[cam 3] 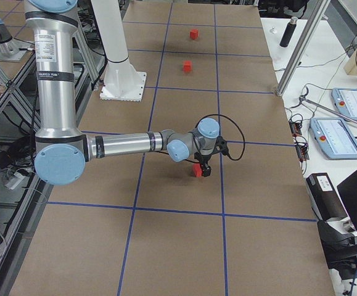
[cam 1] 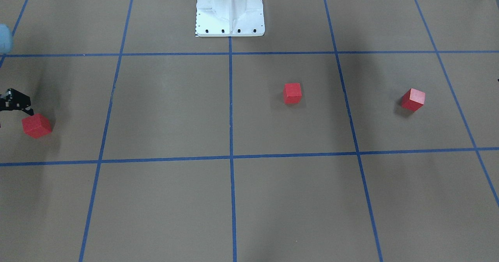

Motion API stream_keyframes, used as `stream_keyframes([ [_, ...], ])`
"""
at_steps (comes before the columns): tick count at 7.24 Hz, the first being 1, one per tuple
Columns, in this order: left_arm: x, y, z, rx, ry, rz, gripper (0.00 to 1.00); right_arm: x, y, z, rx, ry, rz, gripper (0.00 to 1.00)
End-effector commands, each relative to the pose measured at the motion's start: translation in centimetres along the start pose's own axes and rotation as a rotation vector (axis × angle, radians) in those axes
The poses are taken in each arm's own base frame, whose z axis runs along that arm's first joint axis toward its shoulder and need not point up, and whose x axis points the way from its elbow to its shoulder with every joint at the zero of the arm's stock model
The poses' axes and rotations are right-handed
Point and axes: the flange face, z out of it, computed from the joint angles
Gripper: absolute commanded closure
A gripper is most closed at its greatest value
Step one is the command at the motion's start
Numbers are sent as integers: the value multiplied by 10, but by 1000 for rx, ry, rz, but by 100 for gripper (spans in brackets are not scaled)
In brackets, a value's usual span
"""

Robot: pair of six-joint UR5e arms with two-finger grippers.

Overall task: Form red blocks into L shape at center
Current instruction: 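Reach the right gripper down and grasp the red cube farthest along its side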

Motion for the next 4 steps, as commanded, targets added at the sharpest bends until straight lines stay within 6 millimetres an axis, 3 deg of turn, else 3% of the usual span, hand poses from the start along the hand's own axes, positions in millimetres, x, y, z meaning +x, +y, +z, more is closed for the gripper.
stream_keyframes([
  [1, 1, 0, -1, 1, 0, 1, 0, -11, -1, 13, -16, 13, -17, 0],
  [4, 0, 0, 0, 0, 0, 0, 0, -3, 0, 30, -37, 51, -19, 6],
])
